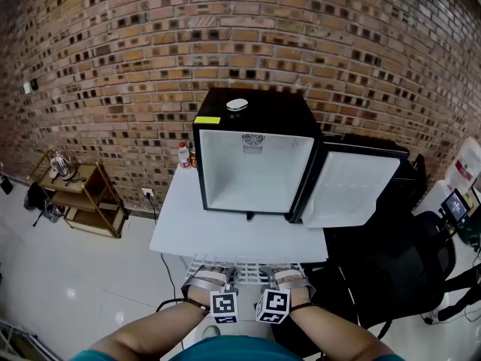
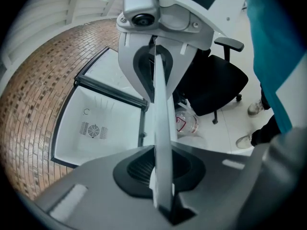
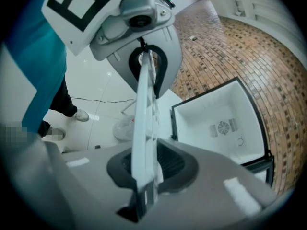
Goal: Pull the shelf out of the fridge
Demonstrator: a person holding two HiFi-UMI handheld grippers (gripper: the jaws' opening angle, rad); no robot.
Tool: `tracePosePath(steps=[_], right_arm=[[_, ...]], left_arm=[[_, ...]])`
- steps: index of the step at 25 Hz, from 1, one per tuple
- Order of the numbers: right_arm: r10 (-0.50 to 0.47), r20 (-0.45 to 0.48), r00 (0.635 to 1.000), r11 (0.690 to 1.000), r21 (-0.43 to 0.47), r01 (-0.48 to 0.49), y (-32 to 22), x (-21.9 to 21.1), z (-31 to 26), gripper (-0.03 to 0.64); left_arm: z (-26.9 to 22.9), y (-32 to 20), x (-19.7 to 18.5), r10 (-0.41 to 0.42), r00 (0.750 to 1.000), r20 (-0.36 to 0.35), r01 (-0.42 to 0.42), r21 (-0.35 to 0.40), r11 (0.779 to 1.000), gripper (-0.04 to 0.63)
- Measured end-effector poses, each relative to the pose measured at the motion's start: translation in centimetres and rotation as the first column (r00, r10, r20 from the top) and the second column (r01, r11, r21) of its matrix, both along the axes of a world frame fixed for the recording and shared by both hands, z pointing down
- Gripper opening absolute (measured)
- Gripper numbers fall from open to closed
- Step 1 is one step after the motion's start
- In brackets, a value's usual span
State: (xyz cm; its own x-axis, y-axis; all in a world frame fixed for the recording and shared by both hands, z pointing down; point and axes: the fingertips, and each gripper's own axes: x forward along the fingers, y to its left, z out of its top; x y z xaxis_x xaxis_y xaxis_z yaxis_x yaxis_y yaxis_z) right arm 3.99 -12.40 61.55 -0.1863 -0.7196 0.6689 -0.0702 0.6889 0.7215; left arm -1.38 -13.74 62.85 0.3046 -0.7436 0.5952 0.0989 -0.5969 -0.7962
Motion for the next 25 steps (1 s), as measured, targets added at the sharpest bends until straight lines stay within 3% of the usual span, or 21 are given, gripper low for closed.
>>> tracePosePath(steps=[12,18,25], right_arm=[[-0.101,0.021,0.995,0.995,-0.026,0.101,10.2,3.6,0.7,0.032],[-0.115,0.033,0.993,0.991,-0.059,0.117,13.9,1.7,1.6,0.032],[-0.097,0.031,0.995,0.991,-0.089,0.1,17.6,-4.5,2.8,0.031]], left_arm=[[0.7,10.7,3.5,-0.079,0.996,0.028,0.08,-0.028,0.996,0.029],[1.8,14.4,1.6,-0.091,0.995,0.028,0.092,-0.069,0.993,0.029],[3.2,18.1,-4.6,-0.076,0.997,0.031,0.079,-0.106,0.991,0.029]])
